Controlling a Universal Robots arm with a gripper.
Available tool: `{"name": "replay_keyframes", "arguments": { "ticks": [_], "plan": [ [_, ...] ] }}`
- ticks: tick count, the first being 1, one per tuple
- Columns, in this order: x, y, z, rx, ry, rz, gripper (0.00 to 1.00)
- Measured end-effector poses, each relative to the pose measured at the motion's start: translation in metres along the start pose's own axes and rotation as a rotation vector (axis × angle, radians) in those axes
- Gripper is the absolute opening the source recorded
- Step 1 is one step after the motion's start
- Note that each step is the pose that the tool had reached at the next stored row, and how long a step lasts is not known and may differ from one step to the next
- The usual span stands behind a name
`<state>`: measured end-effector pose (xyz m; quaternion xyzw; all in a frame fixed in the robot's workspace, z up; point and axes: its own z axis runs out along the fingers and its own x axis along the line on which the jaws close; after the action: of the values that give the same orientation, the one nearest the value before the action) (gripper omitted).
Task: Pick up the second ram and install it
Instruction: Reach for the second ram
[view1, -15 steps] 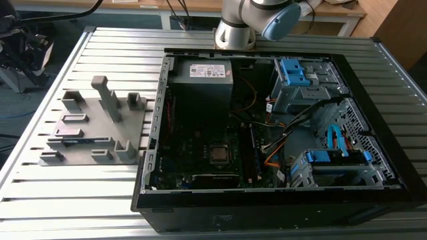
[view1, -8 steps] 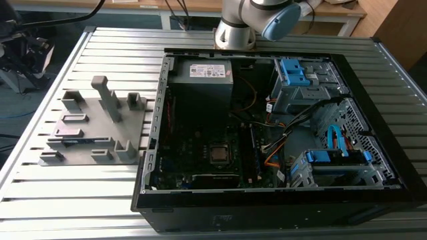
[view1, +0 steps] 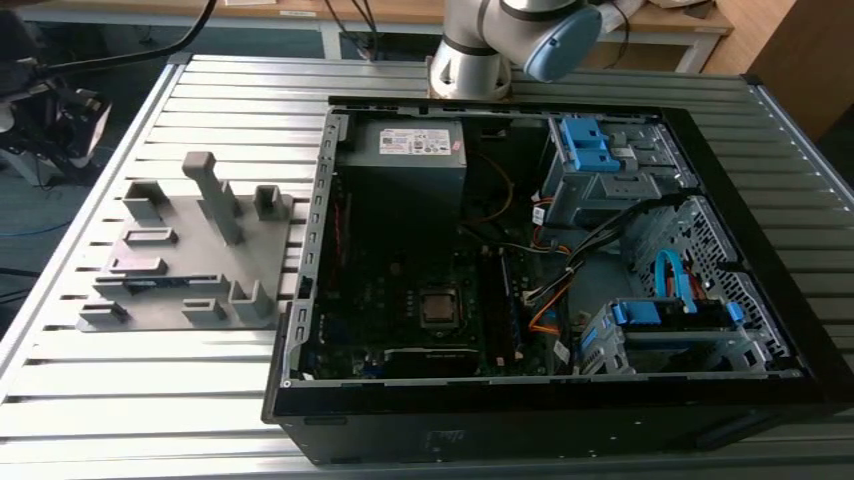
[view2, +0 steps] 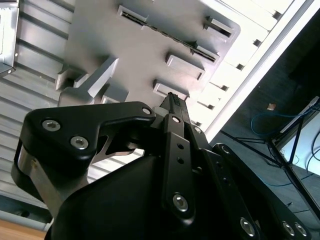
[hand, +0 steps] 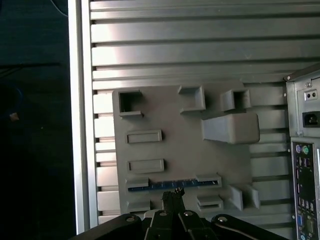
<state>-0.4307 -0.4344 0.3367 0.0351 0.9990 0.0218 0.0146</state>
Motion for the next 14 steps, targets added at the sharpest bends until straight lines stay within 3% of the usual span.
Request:
{"name": "replay_keyframes", "arguments": {
  "ticks": [14],
  "plan": [
    [0.0002, -0.0073, 0.0200, 0.0000, 0.0009, -0.002, 0.10]
  ]
}}
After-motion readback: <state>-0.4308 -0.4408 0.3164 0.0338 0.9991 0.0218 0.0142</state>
